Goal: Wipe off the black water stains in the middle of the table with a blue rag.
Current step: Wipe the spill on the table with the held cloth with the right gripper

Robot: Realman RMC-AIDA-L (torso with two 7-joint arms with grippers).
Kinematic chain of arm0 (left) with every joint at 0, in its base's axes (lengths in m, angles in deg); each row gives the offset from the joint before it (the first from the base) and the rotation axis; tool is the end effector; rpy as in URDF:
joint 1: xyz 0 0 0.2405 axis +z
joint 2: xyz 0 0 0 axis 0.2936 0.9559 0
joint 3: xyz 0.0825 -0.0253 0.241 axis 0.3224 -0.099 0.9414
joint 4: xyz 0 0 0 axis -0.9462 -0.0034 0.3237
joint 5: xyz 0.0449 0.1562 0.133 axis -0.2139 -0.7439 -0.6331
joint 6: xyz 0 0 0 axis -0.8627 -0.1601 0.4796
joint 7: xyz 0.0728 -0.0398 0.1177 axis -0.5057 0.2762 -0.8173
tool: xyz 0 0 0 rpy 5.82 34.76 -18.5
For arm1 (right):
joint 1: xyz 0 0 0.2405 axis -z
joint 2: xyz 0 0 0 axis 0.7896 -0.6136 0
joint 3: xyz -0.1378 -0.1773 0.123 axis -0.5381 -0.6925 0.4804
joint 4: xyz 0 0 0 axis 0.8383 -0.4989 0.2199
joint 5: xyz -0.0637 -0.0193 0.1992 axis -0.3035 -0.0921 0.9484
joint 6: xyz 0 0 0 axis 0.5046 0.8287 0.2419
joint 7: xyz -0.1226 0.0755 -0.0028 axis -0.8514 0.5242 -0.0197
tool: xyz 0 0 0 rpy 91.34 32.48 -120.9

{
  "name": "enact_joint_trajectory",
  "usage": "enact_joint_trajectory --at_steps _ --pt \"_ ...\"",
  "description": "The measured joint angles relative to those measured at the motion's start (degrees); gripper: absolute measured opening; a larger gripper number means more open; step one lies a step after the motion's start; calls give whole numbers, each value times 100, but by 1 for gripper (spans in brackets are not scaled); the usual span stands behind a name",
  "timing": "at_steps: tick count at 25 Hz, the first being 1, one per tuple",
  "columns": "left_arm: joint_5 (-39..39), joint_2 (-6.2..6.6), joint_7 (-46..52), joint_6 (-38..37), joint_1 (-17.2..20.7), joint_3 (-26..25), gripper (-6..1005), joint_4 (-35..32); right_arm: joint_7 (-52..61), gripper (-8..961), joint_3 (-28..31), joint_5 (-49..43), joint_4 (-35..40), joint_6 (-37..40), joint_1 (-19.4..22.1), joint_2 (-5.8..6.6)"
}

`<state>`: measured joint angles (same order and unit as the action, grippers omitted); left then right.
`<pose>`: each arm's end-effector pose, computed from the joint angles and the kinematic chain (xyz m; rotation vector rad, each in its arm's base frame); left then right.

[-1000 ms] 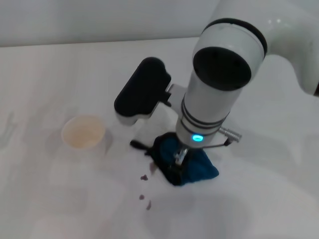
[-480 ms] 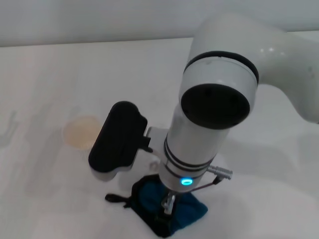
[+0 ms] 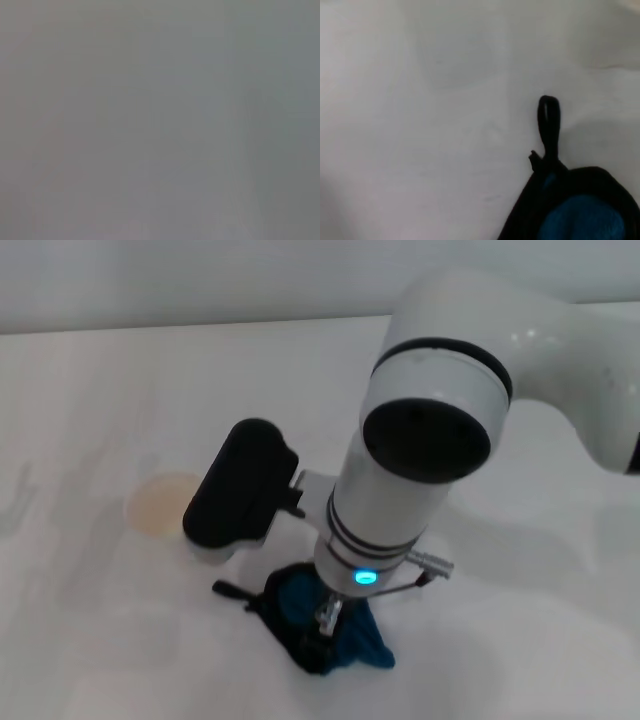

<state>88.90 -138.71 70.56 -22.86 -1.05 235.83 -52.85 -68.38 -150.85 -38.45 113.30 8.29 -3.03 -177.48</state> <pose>-0.3526 0.2656 0.0217 -1.5569 -0.2675 -0.6722 0.1197 0.2857 -0.1470 -2.6990 0.6379 -0.9185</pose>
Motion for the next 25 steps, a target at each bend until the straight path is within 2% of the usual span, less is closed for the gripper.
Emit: enact_joint_trajectory --at_steps 5,15,20,25 --pt "4 -7 1 1 23 0 876 -3 10 68 201 -195 -501 111 -105 1" --pt "87 -5 0 9 64 0 877 -3 283 68 683 -1091 -913 -77 -103 1" --pt "88 -14 0 13 60 0 876 -18 103 68 612 -823 -676 -52 -67 1" --pt "87 -8 0 12 56 0 876 -71 -122 68 244 -216 -253 37 -69 1"
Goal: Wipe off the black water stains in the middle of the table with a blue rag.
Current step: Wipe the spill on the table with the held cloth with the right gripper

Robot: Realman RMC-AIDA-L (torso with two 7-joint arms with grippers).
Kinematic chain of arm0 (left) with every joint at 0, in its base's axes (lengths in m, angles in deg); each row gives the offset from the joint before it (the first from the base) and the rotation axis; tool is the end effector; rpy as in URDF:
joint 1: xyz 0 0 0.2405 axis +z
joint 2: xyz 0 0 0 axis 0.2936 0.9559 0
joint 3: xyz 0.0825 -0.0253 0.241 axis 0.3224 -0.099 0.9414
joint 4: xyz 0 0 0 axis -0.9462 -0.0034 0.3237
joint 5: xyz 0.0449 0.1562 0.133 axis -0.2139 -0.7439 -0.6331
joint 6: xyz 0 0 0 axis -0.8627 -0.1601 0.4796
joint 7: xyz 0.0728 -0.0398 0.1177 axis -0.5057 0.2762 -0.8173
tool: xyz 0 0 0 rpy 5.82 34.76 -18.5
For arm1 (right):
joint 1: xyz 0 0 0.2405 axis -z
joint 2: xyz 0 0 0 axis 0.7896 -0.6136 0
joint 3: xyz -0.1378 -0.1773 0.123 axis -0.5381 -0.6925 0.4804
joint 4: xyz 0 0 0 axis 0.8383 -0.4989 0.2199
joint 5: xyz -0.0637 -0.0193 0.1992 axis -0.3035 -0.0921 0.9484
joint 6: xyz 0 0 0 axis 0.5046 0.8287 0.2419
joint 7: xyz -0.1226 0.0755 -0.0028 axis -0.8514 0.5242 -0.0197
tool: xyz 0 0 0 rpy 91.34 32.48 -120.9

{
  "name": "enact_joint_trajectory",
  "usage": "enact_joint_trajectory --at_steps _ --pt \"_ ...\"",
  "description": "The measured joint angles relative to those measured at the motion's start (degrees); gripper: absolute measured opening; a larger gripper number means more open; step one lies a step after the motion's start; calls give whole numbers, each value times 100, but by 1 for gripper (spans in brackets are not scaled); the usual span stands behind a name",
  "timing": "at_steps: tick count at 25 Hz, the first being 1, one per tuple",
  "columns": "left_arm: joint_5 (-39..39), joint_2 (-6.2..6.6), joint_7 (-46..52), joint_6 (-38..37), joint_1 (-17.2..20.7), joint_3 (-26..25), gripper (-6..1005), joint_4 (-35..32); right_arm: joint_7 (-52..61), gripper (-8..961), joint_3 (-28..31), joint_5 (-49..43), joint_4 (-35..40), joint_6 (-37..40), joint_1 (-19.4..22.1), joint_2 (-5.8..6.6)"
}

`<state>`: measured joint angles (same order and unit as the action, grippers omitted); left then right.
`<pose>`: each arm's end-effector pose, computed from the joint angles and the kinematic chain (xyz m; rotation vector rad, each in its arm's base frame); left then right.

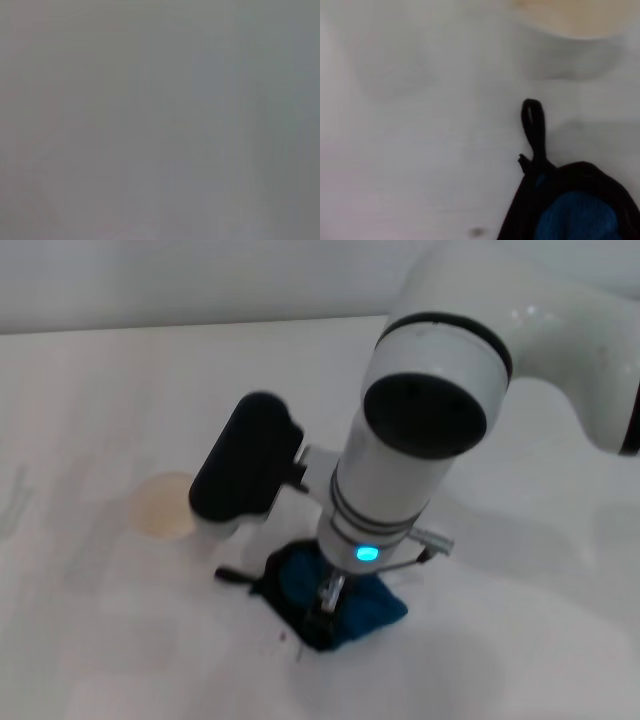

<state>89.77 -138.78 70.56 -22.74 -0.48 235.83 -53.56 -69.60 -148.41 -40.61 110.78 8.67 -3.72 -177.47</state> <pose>-0.3545 0.2626 0.0209 -1.5392 -0.2884 -0.6736 0.1212 0.3034 -0.1415 -2.6531 0.6311 -0.9024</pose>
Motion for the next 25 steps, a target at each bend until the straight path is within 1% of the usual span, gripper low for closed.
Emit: enact_joint_trajectory --at_steps 3,9,12,20,25 --pt "-6 -3 0 -2 -5 0 876 -36 0 68 -229 247 136 7 -27 -1" --pt "-14 4 0 -102 41 18 877 -66 -4 67 -506 586 538 -4 91 -1" --pt "-35 7 0 -127 49 34 877 -63 -59 67 -670 803 583 57 96 2" --pt "-61 16 0 -232 60 53 876 -19 -24 67 -733 829 571 115 226 3" --pt "-60 16 -3 -287 68 41 877 -16 125 67 -641 572 502 121 251 -11"
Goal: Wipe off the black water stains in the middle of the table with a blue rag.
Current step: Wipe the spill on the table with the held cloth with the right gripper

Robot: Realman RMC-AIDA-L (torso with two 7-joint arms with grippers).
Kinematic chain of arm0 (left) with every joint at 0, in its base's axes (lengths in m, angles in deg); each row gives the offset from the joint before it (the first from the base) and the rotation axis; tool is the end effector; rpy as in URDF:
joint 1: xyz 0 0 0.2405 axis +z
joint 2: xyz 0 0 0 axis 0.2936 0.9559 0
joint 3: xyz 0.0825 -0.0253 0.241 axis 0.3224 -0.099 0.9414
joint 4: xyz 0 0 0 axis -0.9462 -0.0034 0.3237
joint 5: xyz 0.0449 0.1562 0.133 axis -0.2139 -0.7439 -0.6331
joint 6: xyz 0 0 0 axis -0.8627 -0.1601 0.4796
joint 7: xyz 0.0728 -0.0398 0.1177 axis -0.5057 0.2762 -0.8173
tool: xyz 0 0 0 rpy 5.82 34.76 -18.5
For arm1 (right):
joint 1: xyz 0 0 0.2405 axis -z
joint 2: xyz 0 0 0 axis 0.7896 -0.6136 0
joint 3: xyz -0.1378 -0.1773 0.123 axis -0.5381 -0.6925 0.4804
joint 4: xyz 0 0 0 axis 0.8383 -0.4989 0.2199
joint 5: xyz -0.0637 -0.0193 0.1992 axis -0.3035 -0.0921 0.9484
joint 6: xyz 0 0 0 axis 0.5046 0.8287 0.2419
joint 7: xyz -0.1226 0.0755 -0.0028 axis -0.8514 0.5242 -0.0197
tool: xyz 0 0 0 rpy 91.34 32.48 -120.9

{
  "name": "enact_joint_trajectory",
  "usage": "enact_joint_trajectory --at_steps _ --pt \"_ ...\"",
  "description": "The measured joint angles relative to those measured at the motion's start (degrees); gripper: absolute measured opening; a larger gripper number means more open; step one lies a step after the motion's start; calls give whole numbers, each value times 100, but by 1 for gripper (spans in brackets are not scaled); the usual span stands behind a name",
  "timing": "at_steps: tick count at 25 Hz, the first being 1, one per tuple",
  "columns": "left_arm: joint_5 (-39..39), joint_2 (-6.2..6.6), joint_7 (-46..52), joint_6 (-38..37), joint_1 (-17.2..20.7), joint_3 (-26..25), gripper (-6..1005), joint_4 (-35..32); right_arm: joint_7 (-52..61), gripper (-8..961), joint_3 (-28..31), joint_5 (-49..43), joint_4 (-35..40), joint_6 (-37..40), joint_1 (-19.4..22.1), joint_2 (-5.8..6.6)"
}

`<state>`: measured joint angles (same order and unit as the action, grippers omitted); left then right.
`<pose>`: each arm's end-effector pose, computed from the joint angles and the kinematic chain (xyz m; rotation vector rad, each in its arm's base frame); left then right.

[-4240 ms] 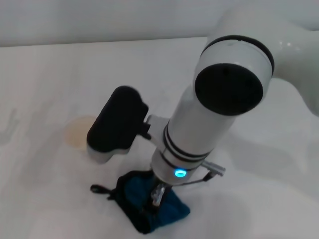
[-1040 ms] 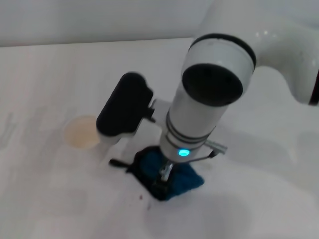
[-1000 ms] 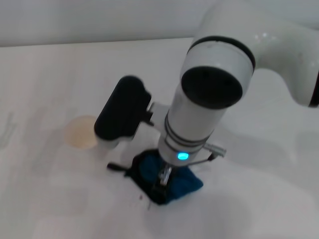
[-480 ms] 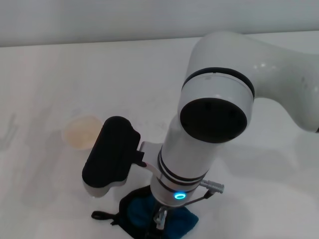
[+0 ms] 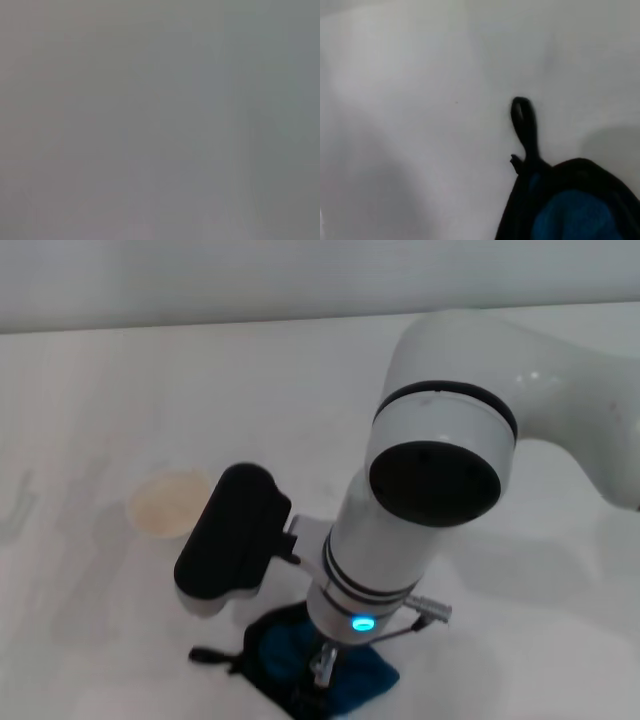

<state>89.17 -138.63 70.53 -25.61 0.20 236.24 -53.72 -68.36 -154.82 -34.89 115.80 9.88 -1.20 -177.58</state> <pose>-0.3505 0.2566 0.0228 -1.5396 -0.2532 -0.7058 0.1235 0.2590 -0.1569 -2.7846 0.6451 -0.9277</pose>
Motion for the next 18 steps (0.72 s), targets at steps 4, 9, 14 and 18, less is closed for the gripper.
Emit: enact_joint_trajectory --at_steps 4,9,14,18 --pt "22 0 -10 -14 18 -23 877 6 16 66 260 -342 -163 -6 14 4" --pt "40 0 -17 -14 33 -32 878 7 -9 62 569 -680 -316 7 25 8" --pt "47 6 -22 -14 63 -32 879 15 -42 63 948 -1034 -604 -41 24 11" --pt "89 9 -23 -14 93 -38 879 17 -71 64 1292 -1321 -824 -57 26 30"
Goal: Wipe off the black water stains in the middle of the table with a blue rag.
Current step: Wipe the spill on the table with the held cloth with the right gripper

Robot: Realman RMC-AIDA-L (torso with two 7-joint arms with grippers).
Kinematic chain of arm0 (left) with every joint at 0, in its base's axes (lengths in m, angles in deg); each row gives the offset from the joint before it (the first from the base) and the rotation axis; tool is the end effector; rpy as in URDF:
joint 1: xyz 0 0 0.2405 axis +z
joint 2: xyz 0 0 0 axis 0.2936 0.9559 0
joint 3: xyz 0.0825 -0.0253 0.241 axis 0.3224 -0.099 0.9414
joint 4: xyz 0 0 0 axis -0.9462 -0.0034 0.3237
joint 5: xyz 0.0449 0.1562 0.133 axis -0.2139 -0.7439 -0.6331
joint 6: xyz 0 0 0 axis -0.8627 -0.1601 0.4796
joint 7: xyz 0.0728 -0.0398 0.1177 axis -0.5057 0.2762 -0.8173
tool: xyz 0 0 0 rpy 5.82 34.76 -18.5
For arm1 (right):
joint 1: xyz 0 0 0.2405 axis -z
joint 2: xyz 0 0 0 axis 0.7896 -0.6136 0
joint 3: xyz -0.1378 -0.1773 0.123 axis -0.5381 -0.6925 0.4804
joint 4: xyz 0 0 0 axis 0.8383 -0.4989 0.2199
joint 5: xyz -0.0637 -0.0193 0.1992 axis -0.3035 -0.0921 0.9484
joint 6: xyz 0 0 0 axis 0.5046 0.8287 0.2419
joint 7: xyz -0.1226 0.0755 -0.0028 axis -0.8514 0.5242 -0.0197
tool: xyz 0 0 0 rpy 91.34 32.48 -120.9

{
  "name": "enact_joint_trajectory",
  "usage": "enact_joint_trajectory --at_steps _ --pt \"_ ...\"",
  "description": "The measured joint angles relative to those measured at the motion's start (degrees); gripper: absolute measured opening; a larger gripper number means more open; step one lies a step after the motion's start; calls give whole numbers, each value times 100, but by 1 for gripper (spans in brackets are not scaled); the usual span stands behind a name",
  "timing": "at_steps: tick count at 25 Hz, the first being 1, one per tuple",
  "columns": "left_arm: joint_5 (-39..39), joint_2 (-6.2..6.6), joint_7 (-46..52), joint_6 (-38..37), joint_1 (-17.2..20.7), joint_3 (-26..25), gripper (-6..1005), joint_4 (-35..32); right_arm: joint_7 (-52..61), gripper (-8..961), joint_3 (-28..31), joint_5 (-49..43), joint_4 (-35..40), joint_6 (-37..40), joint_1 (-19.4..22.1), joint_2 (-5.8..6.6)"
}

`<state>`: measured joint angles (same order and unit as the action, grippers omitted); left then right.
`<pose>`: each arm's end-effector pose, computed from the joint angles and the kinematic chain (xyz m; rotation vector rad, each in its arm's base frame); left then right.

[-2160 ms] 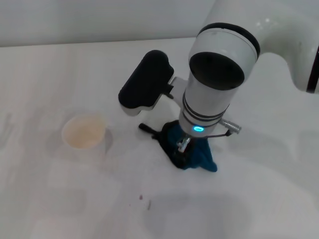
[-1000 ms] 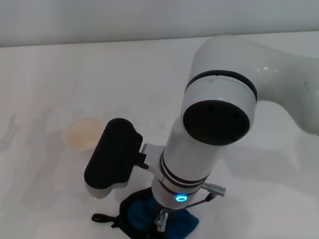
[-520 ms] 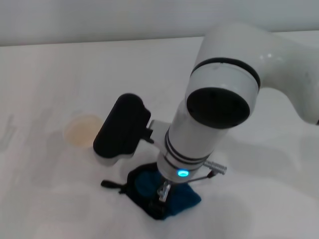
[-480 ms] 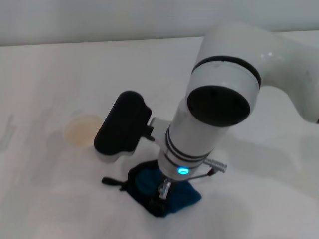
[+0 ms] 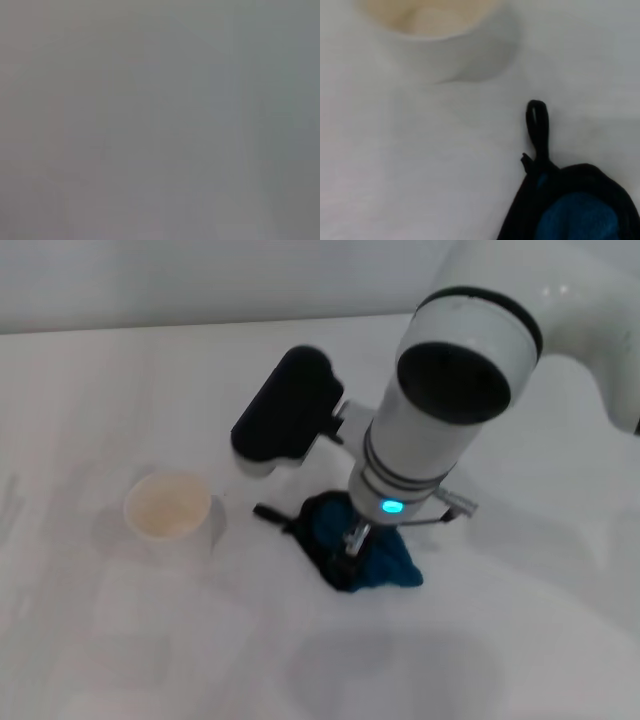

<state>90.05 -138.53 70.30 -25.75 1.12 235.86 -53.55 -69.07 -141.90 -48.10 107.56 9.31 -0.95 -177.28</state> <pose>-0.3566 0.2511 0.0269 -1.5142 -0.2620 -0.6843 0.1412 0.3346 -0.1232 -2.5085 0.7269 -0.8489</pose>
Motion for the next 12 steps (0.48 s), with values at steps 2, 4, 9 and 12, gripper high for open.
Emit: enact_joint_trajectory --at_steps 2,4,9,12 --pt "30 0 -1 0 1 -1 879 4 -39 65 177 -136 -146 -4 12 5" --pt "43 5 -1 2 6 -3 878 8 -152 66 407 -239 -258 -12 60 12" --pt "109 10 0 15 3 -3 878 33 -540 68 1187 -583 -311 -156 285 21" --pt "146 8 13 18 6 -3 879 82 -776 70 1674 -775 -234 -363 430 34"
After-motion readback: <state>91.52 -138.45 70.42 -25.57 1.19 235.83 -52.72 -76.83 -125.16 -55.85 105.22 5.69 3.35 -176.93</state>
